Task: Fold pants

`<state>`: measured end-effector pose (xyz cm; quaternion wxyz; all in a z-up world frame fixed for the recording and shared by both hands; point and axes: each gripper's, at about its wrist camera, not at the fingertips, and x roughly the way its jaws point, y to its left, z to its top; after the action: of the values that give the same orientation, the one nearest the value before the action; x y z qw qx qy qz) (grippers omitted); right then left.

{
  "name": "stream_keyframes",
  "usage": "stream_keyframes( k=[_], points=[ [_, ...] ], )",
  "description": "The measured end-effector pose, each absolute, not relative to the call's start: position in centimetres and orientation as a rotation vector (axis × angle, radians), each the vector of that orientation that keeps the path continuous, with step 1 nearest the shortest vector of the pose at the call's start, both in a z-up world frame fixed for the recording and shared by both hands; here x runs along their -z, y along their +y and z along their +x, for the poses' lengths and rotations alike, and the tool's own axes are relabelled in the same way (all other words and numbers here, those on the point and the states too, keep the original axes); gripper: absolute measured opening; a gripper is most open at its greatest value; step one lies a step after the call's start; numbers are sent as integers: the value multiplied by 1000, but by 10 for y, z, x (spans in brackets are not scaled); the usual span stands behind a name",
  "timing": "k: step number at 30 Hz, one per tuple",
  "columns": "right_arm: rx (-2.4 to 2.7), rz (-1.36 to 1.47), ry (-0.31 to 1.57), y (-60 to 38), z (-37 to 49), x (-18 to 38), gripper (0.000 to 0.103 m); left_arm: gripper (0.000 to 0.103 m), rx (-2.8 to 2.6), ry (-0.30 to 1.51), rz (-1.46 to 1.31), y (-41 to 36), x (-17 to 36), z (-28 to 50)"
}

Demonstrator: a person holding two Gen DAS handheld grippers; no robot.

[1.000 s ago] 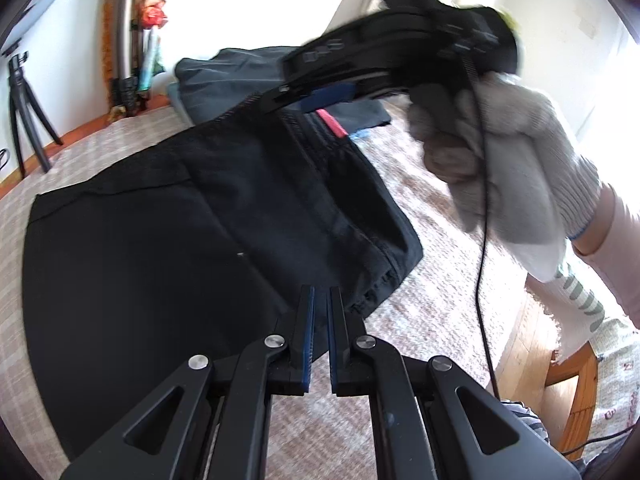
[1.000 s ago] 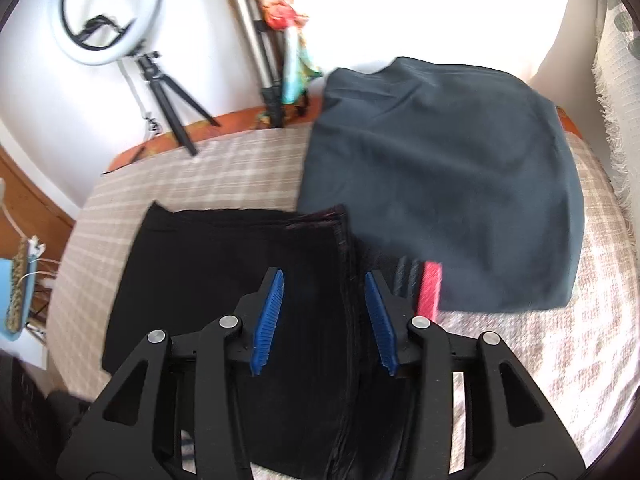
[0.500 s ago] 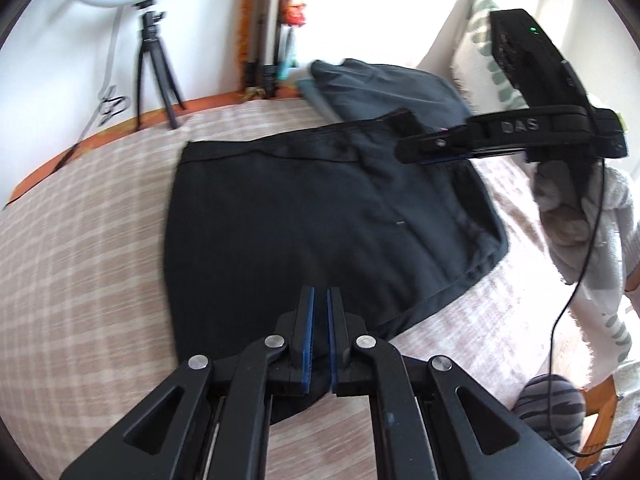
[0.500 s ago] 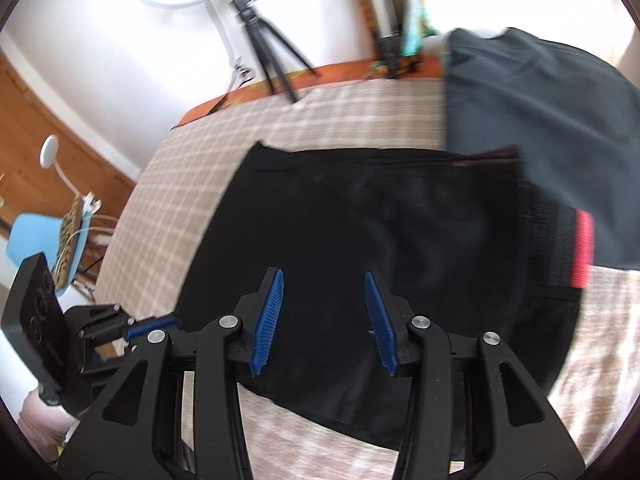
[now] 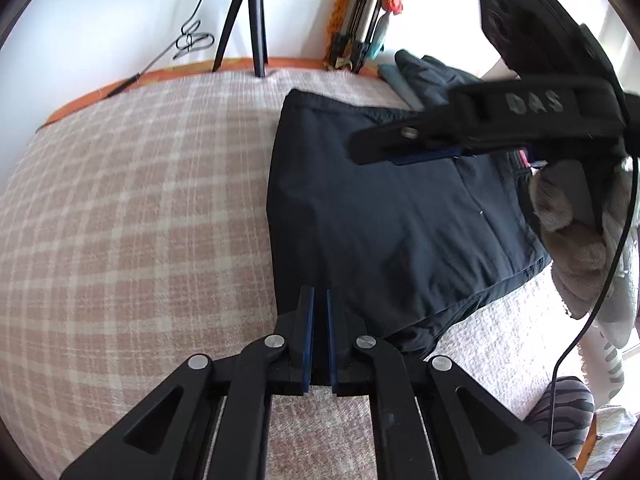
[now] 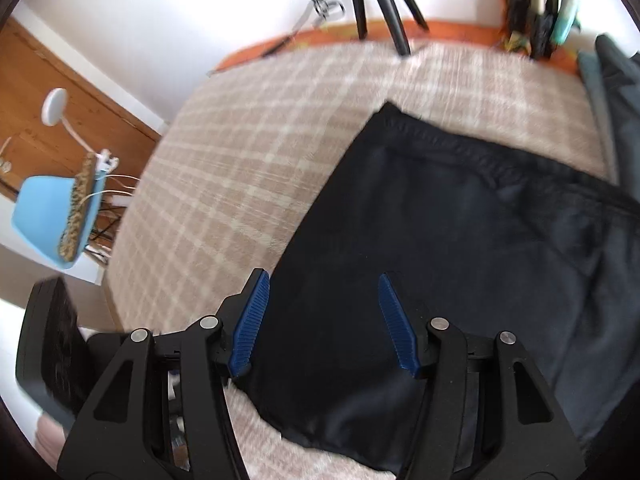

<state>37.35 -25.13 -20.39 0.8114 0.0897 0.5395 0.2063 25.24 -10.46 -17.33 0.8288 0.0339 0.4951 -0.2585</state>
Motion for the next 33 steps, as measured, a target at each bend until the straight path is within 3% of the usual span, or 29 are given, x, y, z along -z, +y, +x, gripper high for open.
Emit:
stream_keyframes(
  k=[7,18,20,21,33],
  points=[
    [-397,132,1288,-215,394,226,60,3,569,1106,9,-99,202,263],
    [-354,139,1298,-205,407,221,60,4,551,1043,75,-101,200,258],
    [-352,139,1291,-206,407,219,60,4,472,959,156,-100,193,245],
    [-349,142,1289,-207,407,219,60,0,479,944,163,-98,192,243],
    [-303,51,1323,-191,412,226,61,0,551,1028,46,-84,196,256]
  ],
)
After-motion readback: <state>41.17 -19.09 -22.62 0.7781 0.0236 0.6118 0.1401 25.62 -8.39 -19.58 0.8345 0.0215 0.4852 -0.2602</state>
